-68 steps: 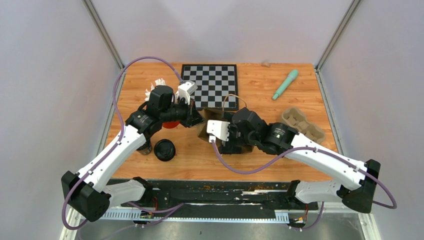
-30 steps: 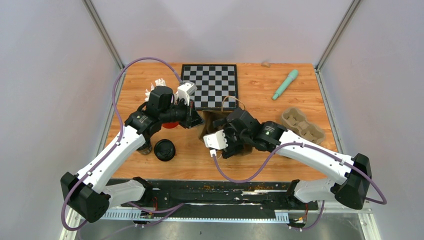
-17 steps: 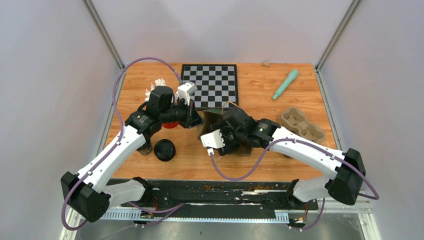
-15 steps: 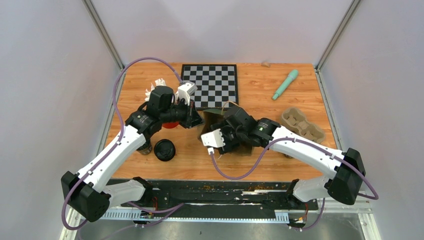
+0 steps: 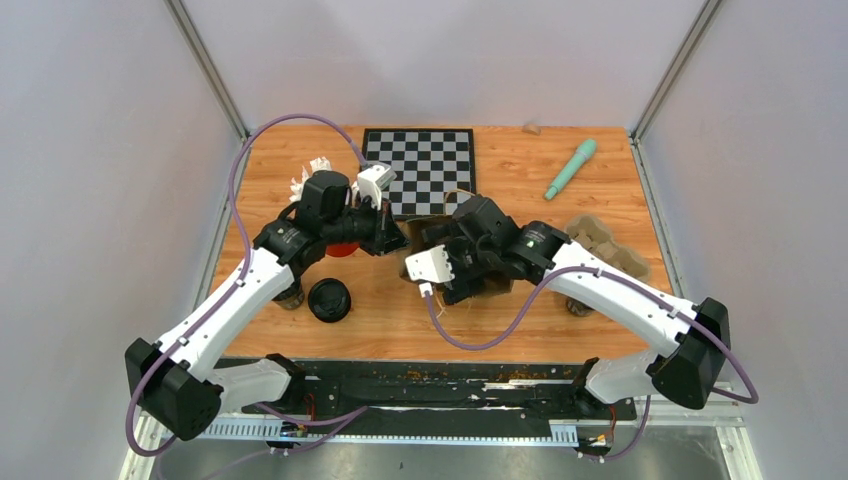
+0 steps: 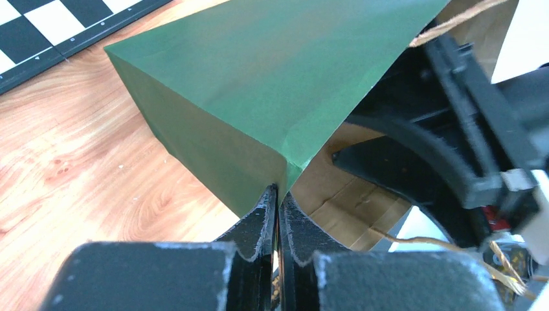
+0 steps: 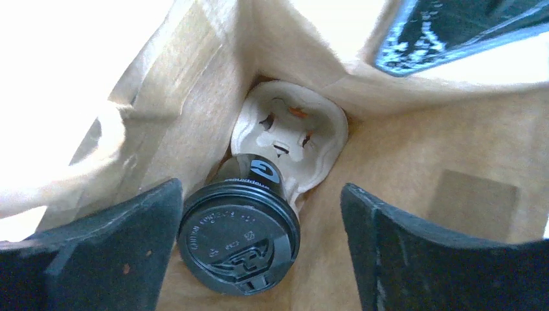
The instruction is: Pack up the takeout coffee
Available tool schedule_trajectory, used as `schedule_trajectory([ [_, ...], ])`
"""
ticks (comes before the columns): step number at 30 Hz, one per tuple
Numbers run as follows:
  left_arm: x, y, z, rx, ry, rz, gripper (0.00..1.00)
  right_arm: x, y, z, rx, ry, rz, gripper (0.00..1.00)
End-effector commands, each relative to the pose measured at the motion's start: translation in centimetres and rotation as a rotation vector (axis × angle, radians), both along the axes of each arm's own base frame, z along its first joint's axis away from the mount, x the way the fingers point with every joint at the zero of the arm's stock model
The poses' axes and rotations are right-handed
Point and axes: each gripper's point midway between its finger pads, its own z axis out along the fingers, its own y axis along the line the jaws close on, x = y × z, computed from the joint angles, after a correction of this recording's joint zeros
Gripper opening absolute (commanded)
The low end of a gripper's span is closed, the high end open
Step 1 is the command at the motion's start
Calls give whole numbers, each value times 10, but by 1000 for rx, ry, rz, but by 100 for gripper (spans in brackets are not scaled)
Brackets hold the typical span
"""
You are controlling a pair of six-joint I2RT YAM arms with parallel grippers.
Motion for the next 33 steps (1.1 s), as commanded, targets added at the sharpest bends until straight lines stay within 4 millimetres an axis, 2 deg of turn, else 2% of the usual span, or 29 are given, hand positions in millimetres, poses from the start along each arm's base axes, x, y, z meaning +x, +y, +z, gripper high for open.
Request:
schedule_trajectory([
  [1,6,-5,16,-18,-48,-14,9,-6,-5,24,-11,7,20,99],
  [6,7,-5,16,-12,-57,-20,9,-11,-24,22,-101,-5,41,100],
  [12,7,-7,17,-15,-61,-33,9,-1,-39,14,-221,-107,94,100],
  [16,6,-9,16,-26,-53,-38,9,3,-39,2,-256,-145,142,100],
  [22,5,-9,17,-34,-51,-42,9,7,-32,3,-236,-178,166,100],
  [27,6,-5,13,-18,-29,-5,9,7,-15,34,-53,-63,23,100],
  [33,3,-8,17,-51,-10,-1,9,6,-21,40,44,79,-225,99],
])
